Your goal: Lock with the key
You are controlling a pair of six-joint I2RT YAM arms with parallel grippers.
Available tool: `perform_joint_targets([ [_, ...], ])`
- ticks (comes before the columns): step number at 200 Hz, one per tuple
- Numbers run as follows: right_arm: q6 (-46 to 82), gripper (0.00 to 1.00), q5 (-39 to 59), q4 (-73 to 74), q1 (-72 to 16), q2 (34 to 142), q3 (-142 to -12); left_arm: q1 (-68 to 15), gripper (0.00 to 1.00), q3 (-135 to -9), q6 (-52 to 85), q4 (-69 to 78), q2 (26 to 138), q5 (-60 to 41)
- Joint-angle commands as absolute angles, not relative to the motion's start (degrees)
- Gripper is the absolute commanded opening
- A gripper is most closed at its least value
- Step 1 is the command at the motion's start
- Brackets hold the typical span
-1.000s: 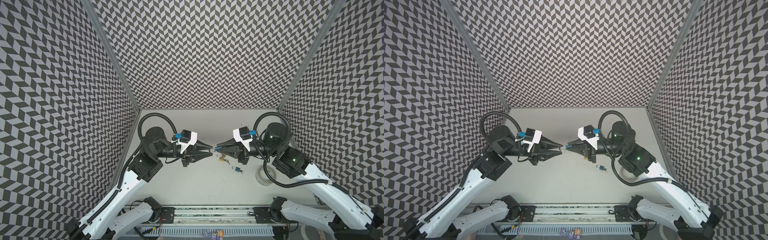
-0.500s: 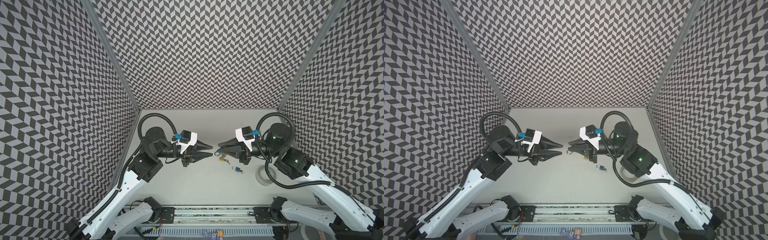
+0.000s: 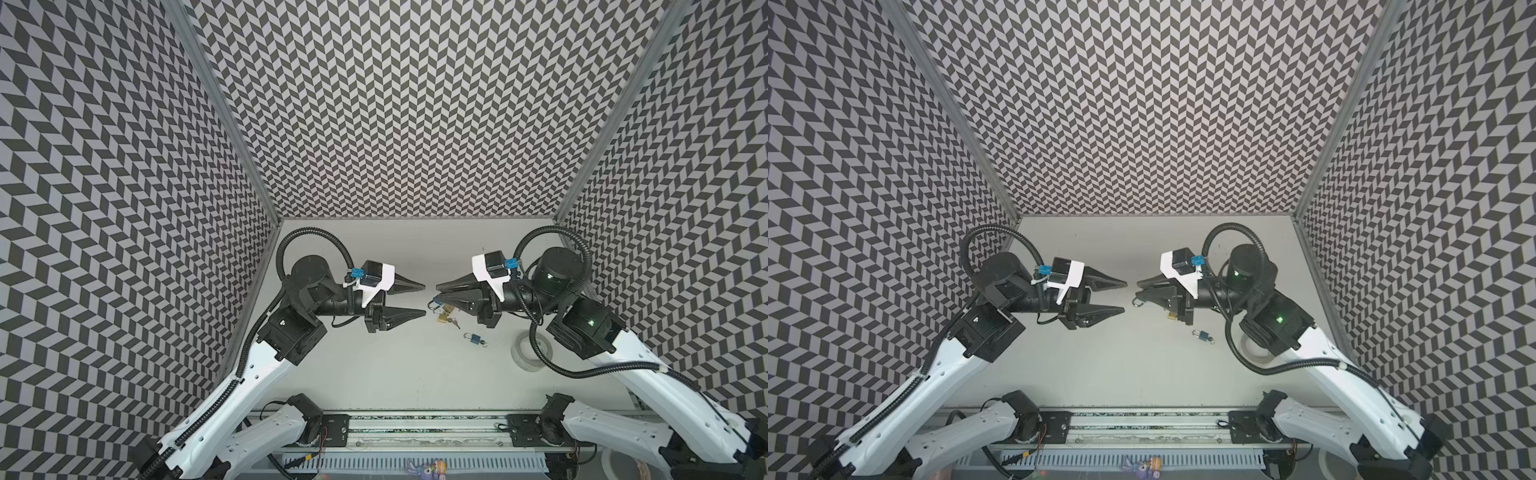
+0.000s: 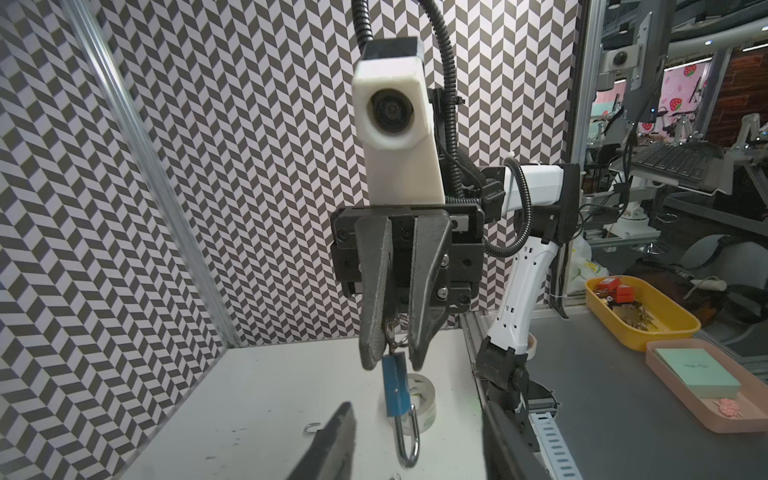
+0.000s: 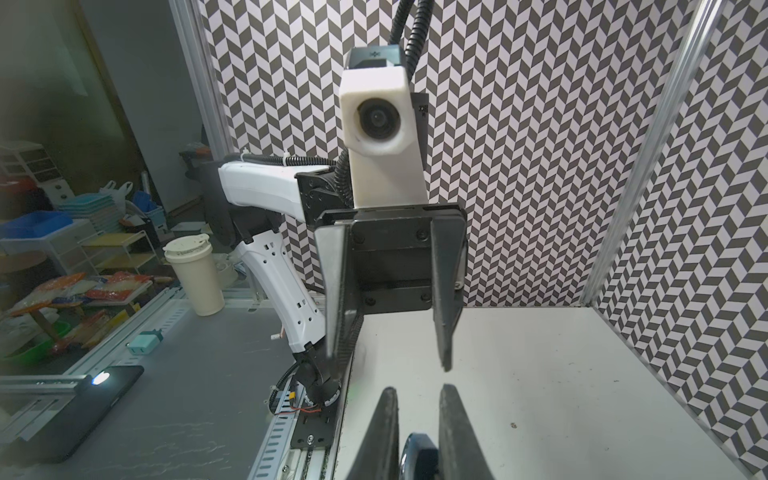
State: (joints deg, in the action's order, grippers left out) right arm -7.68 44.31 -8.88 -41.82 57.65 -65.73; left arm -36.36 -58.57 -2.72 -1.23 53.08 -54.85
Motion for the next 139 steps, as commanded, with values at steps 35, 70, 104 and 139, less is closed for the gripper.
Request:
perform_joint_targets([
  [35, -2.16, 0.00, 41.34, 1.87, -41.66, 55.85, -63.72, -36.82, 0.74, -53.01, 4.31, 10.90, 53.26, -53.78],
  [70, -0.86, 0.00, 41.77, 4.07, -41.65, 55.72, -63.26, -37.09, 0.69, -51.21, 6.65, 14.36, 53.61, -53.12],
  [104, 0.00, 0.00, 42.66, 5.44, -41.66, 55.98, -62.93, -37.84, 0.57, -50.55, 7.95, 16.34, 54.48, -52.73],
  [139, 0.09, 0.00, 43.22, 5.62, -41.66, 56.24, -62.81, -38.32, 0.46, -50.70, 7.91, 16.61, 54.68, -52.73],
])
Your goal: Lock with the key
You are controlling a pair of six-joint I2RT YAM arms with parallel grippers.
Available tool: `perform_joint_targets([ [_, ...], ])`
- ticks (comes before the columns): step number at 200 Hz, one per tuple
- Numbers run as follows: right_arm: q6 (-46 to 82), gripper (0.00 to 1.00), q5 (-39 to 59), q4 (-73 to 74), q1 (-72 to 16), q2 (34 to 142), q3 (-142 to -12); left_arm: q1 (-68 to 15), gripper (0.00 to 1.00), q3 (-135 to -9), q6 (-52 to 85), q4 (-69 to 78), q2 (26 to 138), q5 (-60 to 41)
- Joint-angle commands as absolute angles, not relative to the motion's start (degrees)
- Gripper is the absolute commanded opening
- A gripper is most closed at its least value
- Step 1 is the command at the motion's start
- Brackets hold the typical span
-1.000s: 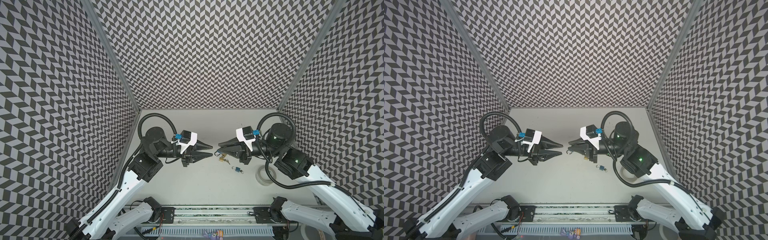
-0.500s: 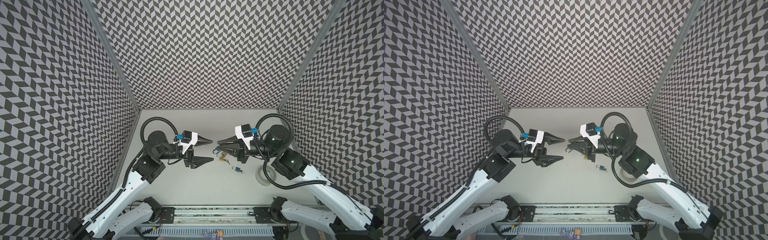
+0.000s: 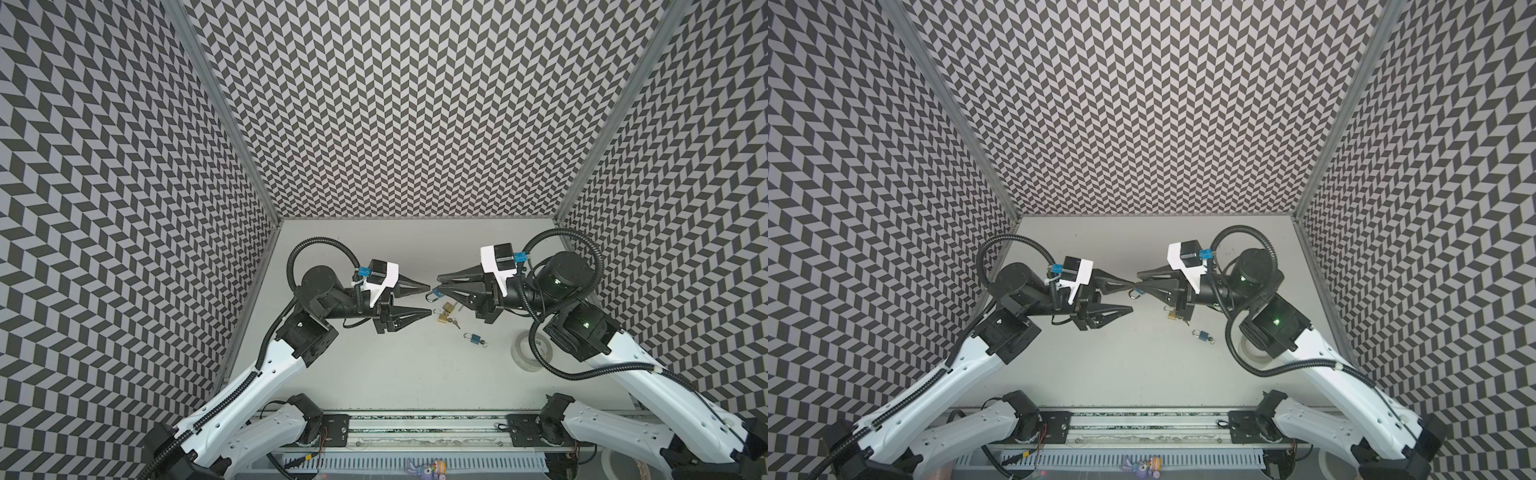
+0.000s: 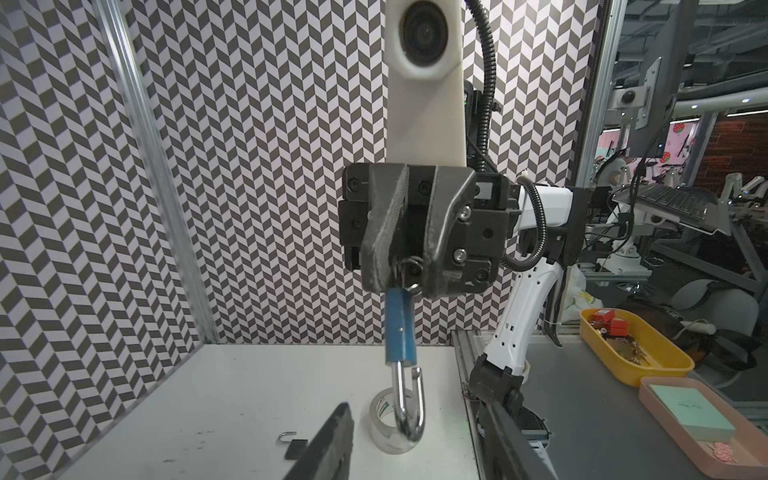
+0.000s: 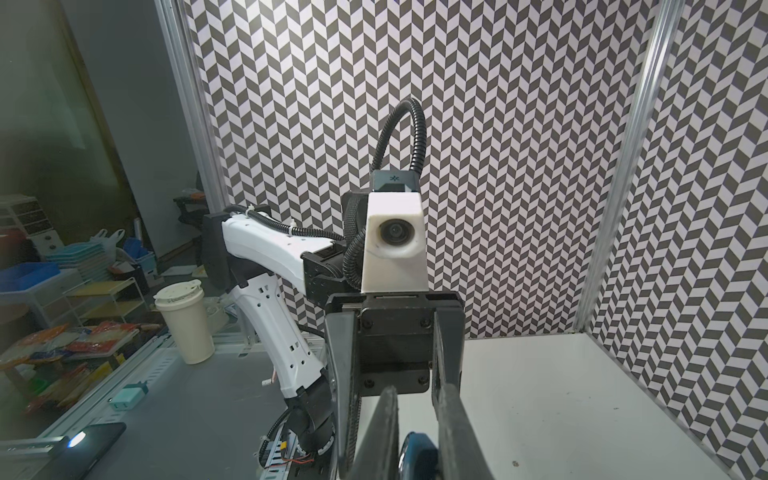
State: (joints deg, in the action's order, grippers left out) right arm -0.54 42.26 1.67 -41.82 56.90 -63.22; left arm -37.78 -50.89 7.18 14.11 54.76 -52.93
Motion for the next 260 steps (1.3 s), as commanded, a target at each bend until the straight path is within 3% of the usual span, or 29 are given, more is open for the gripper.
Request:
perform_joint_targets([
  [1, 0.04, 0.00, 43.23, 5.62, -41.66, 56.25, -62.82, -38.36, 0.46, -50.71, 7.91, 16.61, 54.68, -52.69],
  [70, 0.44, 0.00, 43.65, 6.17, -41.66, 56.34, -62.37, -39.27, 0.16, -51.15, 7.47, 16.27, 55.73, -52.86],
  [91, 0.39, 0.00, 43.69, 6.16, -41.66, 56.30, -62.31, -39.33, 0.00, -51.28, 7.06, 15.68, 55.82, -52.56],
  [118, -1.33, 0.00, 44.77, 2.90, -41.66, 56.12, -62.98, -39.33, 0.00, -53.55, 3.23, 9.37, 55.16, -50.14],
  [124, -2.24, 0.11, 44.74, 1.22, -41.66, 56.24, -63.55, -39.26, 0.00, -54.49, 1.60, 6.94, 54.91, -49.19],
  [133, -3.99, 0.43, 44.40, -2.11, -41.66, 56.22, -64.42, -39.21, 0.00, -56.31, -1.17, 2.70, 54.78, -48.01],
  [140, -5.19, 0.58, 43.53, -4.32, -41.64, 56.18, -65.04, -39.16, 0.00, -57.80, -3.32, -0.44, 54.76, -47.18],
  [148, -6.52, 0.68, 42.58, -6.82, -41.66, 56.23, -65.72, -39.20, 0.00, -59.54, -5.47, -3.89, 55.01, -46.49],
  [159, -8.49, 0.72, 41.62, -10.21, -41.66, 56.55, -67.02, -39.20, 0.00, -61.65, -8.13, -7.93, 55.52, -45.69],
  [176, -10.33, 0.72, 40.03, -14.46, -41.66, 57.26, -68.85, -39.20, 0.00, -64.17, -10.94, -12.26, 56.64, -45.40],
  [235, -12.08, 0.55, 38.68, -19.83, -41.66, 58.94, -72.20, -39.20, 0.00, -70.23, -17.39, -22.21, 59.73, -42.68],
  [260, -12.04, 0.43, 38.72, -20.35, -41.73, 60.02, -72.82, -39.27, 0.00, -71.36, -18.36, -24.03, 60.54, -42.69],
])
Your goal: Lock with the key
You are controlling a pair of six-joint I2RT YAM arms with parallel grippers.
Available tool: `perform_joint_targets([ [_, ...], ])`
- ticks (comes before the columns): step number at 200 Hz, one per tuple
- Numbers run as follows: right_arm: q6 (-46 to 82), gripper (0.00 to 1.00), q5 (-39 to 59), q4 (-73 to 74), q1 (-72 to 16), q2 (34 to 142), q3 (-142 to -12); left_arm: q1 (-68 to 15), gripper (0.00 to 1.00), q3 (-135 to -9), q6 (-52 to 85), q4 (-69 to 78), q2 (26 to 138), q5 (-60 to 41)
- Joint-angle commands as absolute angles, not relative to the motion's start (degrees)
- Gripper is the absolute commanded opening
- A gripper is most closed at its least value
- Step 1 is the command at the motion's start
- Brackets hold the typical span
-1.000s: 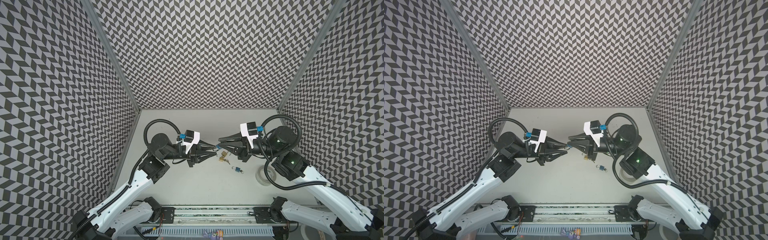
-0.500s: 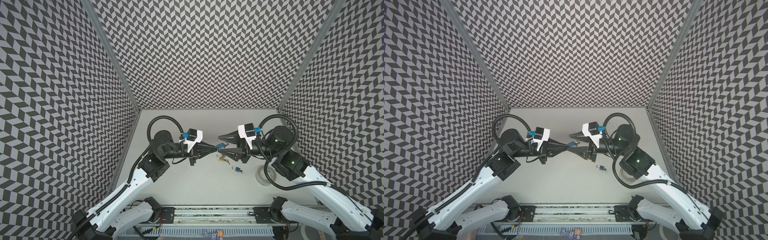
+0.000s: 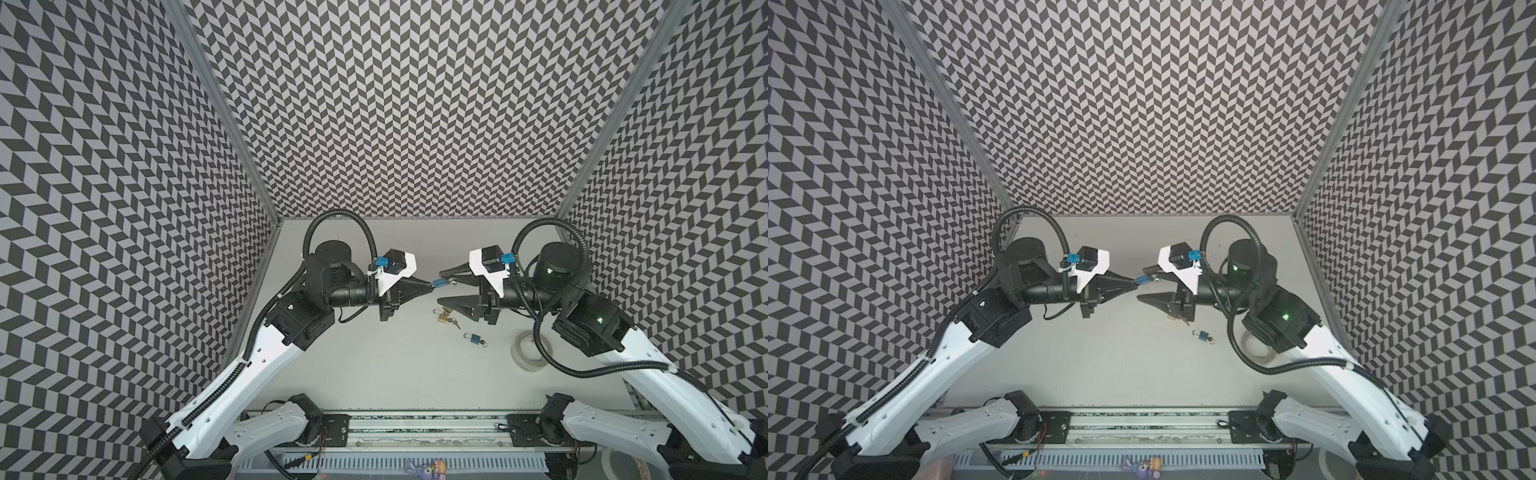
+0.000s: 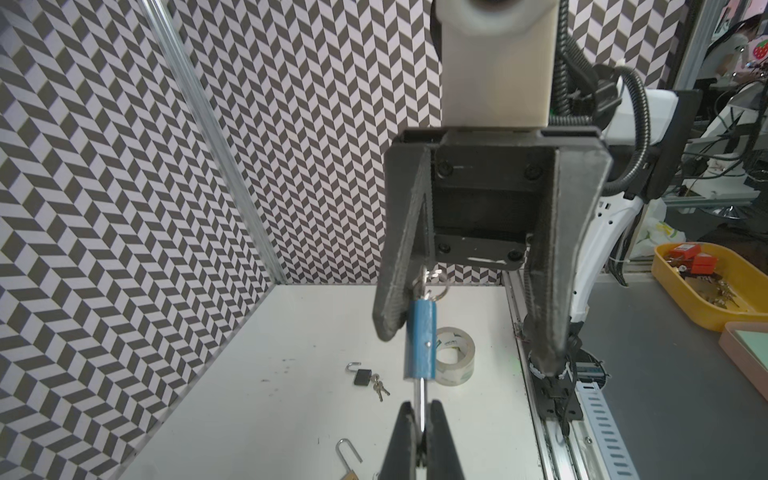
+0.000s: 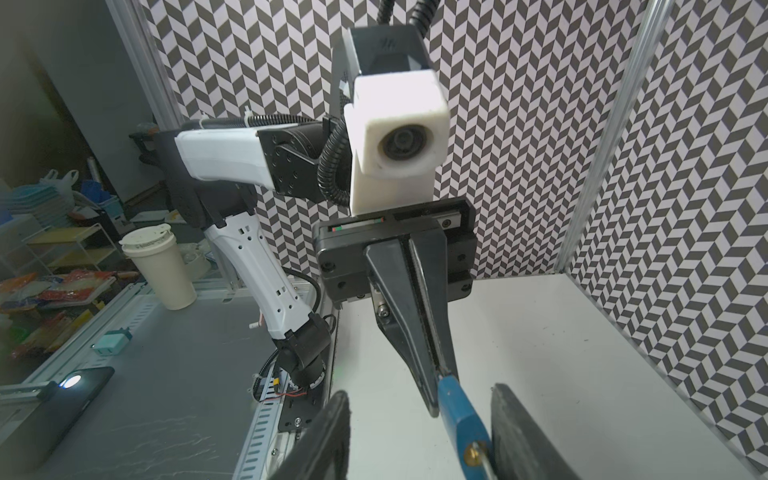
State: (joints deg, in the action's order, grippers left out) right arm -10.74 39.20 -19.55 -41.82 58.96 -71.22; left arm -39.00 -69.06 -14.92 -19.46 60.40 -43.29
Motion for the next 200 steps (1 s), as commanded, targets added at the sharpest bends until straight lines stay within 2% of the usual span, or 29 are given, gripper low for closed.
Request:
perform_joint_targets([
  [1, -12.04, 0.42, 38.74, -20.33, -41.74, 60.07, -72.80, -39.28, 0.00, -71.41, -18.45, -24.01, 60.50, -42.70],
  [25, -12.21, 0.35, 38.42, -20.65, -41.74, 60.48, -72.88, -39.28, 0.00, -71.46, -18.81, -24.17, 60.08, -42.11],
  [76, -12.30, 0.13, 38.53, -20.74, -41.79, 60.47, -73.11, -39.20, 0.00, -71.54, -19.58, -24.85, 59.43, -41.30],
  [97, -12.48, 0.00, 38.91, -20.83, -41.75, 60.38, -72.96, -39.21, 0.00, -71.63, -19.82, -25.05, 59.20, -40.95],
  [121, -13.25, 0.00, 39.54, -20.83, -41.75, 60.29, -72.66, -39.20, 0.00, -71.67, -20.29, -25.08, 58.65, -42.07],
  [158, -16.70, 0.00, 38.00, -20.30, -41.79, 59.33, -71.63, -39.20, 0.00, -71.96, -22.00, -26.19, 57.75, -49.12],
  [200, -18.59, 0.00, 41.00, -20.83, -43.33, 60.84, -70.83, -39.28, 0.00, -71.94, -21.04, -25.52, 58.08, -52.05],
])
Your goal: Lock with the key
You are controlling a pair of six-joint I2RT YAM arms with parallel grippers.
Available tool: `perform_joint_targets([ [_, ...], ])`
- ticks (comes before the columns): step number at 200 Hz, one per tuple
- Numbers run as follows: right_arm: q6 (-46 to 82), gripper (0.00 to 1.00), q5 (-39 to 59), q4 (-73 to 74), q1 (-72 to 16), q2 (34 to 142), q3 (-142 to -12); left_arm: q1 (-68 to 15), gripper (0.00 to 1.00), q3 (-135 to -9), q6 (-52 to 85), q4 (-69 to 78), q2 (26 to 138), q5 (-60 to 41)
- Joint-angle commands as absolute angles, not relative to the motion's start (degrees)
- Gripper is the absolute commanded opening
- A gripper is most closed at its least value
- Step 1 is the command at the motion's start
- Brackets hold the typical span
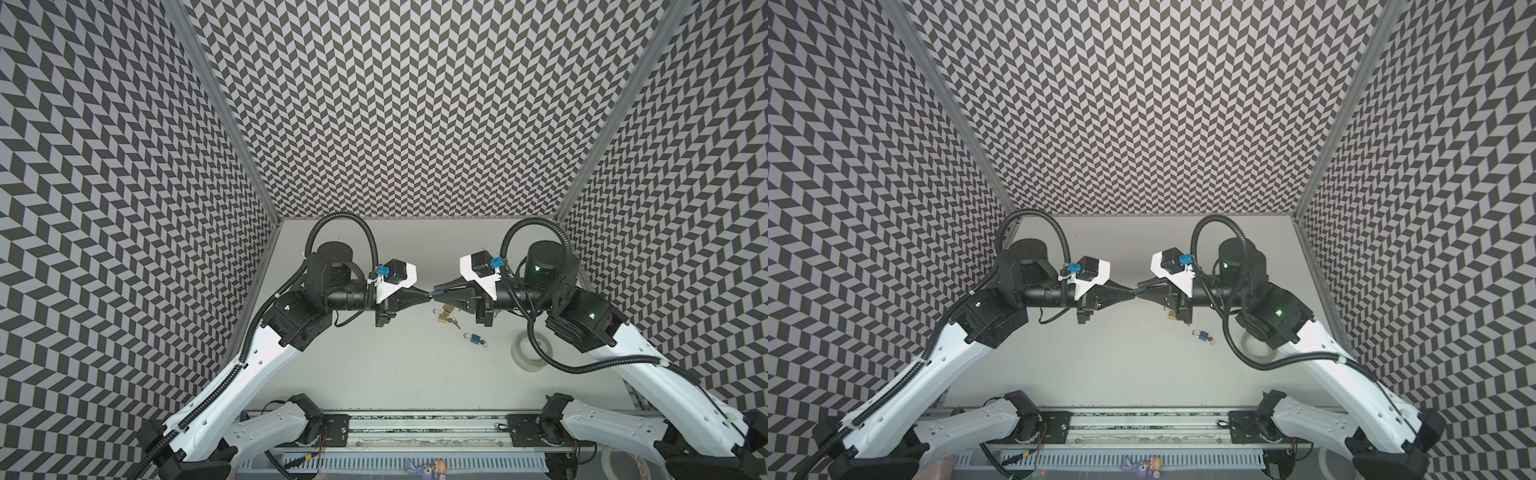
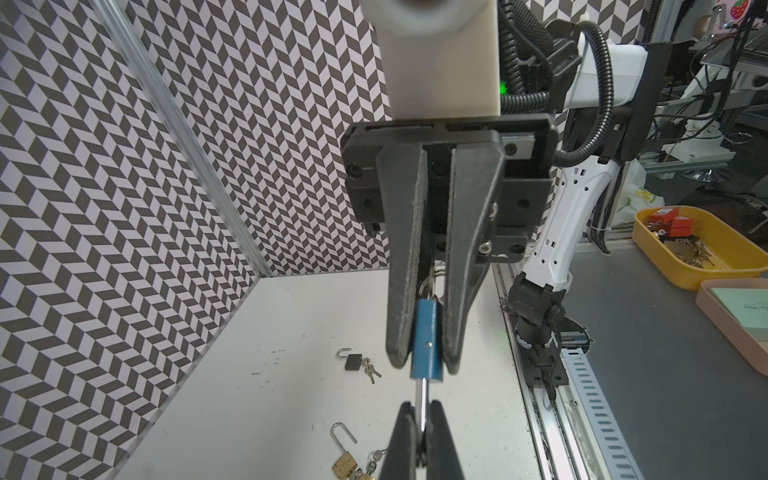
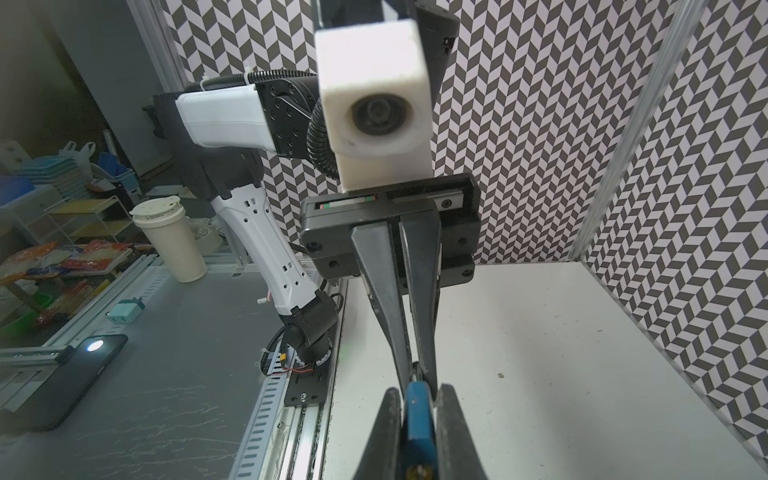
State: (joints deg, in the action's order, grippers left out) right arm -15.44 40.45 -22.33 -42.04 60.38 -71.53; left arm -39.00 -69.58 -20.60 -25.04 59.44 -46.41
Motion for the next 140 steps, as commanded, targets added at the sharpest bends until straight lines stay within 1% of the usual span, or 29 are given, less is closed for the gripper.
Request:
perform_joint_targets([
  [1, -18.61, 0.00, 41.02, -20.83, -43.42, 60.88, -70.75, -39.24, 0.00, -71.92, -20.98, -25.46, 58.09, -52.08],
  [33, -18.39, 0.00, 42.35, -20.36, -45.18, 63.11, -68.62, -39.29, 0.00, -70.63, -18.17, -20.97, 57.69, -52.77],
  [108, -17.51, 0.00, 41.22, -19.57, -47.46, 66.83, -66.30, -39.55, 0.00, -70.02, -13.45, -13.26, 58.05, -53.46],
  [140, -17.21, 0.00, 42.02, -19.26, -48.31, 68.30, -66.49, -41.46, 0.00, -70.48, -13.10, -12.18, 59.34, -53.34],
])
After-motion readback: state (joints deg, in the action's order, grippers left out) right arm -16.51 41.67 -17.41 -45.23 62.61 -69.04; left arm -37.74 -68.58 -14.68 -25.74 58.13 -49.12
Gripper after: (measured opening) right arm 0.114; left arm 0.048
